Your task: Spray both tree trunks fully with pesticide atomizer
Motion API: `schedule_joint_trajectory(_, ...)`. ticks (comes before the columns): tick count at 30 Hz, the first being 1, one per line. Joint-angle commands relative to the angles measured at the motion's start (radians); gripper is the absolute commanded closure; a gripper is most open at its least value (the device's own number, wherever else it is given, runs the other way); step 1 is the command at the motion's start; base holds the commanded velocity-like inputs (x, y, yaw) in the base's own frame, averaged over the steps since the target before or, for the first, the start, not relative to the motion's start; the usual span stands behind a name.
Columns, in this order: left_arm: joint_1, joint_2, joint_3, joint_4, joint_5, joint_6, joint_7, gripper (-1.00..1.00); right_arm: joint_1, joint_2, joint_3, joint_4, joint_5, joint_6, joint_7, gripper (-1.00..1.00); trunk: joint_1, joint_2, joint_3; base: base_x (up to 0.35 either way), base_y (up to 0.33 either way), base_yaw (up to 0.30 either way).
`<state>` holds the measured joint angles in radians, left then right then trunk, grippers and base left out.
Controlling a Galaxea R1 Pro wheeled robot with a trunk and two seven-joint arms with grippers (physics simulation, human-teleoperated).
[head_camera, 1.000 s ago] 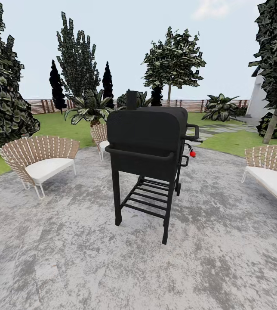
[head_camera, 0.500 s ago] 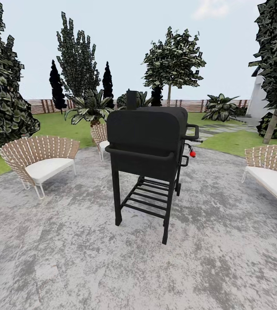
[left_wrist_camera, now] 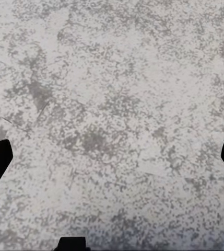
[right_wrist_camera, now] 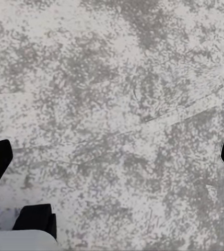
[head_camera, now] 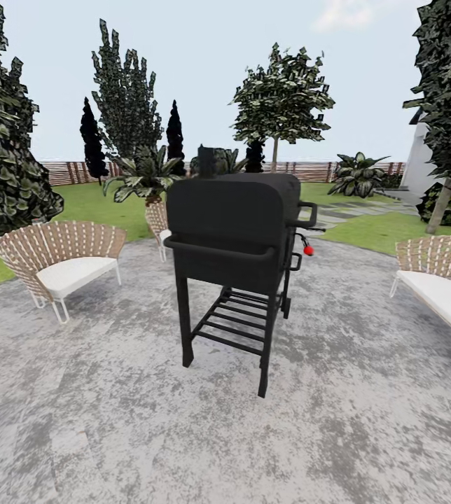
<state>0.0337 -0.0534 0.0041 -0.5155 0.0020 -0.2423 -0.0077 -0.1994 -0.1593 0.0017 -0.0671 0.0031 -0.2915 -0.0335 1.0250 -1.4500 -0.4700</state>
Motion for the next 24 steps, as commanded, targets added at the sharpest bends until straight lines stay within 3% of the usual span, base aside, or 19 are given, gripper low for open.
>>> schedule_joint_trajectory(1,0.0,0.0,0.0,0.001,0.0,0.0,0.0,-1.0,0.0,0.0,0.0,0.0,0.0,0.0,0.0,-1.0,0.0,0.0,0.0,0.0,-0.278,0.0)
schedule_joint_trajectory(24,0.0,-0.002,0.0,0.006,-0.001,0.001,0.0,-1.0,0.0,0.018,0.0,0.034,0.0,0.001,0.001,-1.0,0.0,0.0,0.0,0.02,-0.294,-0.025)
